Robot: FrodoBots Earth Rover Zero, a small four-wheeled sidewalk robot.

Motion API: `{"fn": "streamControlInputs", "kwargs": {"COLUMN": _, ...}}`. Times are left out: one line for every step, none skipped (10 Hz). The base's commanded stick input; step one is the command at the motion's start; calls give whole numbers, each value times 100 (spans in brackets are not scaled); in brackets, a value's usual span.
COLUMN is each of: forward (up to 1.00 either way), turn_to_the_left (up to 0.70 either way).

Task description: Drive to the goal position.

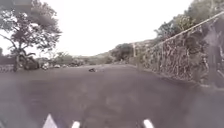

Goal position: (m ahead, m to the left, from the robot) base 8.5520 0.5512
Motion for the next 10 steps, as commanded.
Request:
{"fn": "streamControlInputs", "kwargs": {"forward": 50, "turn_to_the_left": 0}}
{"fn": "streamControlInputs", "kwargs": {"forward": 50, "turn_to_the_left": 0}}
{"fn": "streamControlInputs", "kwargs": {"forward": 50, "turn_to_the_left": 0}}
{"fn": "streamControlInputs", "kwargs": {"forward": 50, "turn_to_the_left": 0}}
{"fn": "streamControlInputs", "kwargs": {"forward": 50, "turn_to_the_left": 0}}
{"fn": "streamControlInputs", "kwargs": {"forward": 50, "turn_to_the_left": 0}}
{"fn": "streamControlInputs", "kwargs": {"forward": 50, "turn_to_the_left": 0}}
{"fn": "streamControlInputs", "kwargs": {"forward": 50, "turn_to_the_left": 0}}
{"fn": "streamControlInputs", "kwargs": {"forward": 50, "turn_to_the_left": 0}}
{"fn": "streamControlInputs", "kwargs": {"forward": 50, "turn_to_the_left": 0}}
